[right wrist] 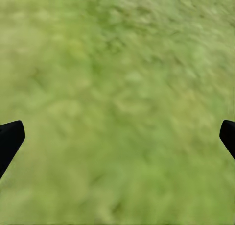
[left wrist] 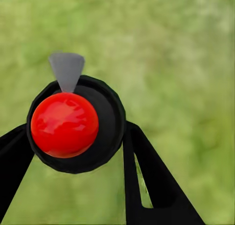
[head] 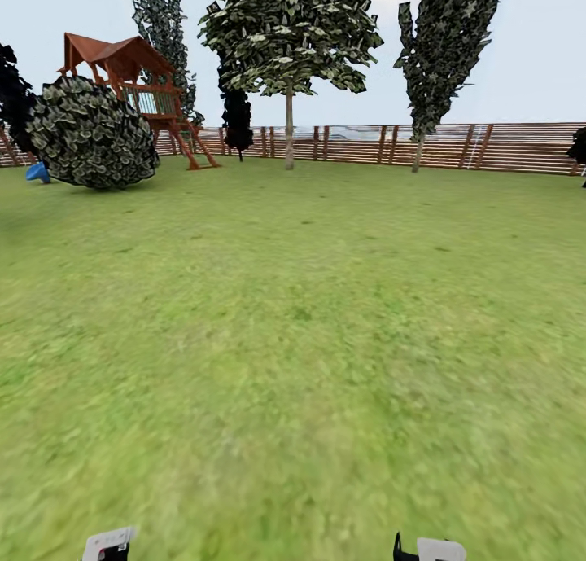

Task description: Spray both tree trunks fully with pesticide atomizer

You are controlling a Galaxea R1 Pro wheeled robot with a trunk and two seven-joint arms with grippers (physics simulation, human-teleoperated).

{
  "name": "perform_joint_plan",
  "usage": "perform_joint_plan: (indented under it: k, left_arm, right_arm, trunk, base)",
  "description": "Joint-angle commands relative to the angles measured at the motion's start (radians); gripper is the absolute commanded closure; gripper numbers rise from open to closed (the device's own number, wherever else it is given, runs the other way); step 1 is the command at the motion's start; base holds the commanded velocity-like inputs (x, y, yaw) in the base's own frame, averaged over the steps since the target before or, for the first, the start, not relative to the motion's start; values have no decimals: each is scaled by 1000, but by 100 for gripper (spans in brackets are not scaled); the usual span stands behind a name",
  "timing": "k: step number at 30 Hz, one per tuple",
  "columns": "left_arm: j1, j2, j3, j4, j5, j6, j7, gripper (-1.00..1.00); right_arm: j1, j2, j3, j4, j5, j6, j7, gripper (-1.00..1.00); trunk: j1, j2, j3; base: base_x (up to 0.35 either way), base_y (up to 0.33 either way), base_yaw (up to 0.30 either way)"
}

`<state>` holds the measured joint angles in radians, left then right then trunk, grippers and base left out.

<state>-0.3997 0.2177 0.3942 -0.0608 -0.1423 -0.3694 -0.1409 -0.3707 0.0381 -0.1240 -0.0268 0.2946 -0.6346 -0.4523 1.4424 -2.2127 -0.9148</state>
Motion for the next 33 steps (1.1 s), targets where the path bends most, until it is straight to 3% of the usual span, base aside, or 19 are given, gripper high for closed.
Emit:
perform_joint_plan:
  k: [1, 33]
  left_arm:
    - [-1, 0, 9, 1, -10, -3, -3, 100]
    - [-1, 0, 9, 1, -10, -3, -3, 100]
  right_arm:
    - [-1, 0, -8, 1, 11, -2, -5, -100]
    - [-1, 0, -8, 1, 11, -2, -5, -100]
  trunk:
    - [0, 0, -1]
    - [0, 0, -1]
  base:
    - [338, 0, 0]
    - [338, 0, 0]
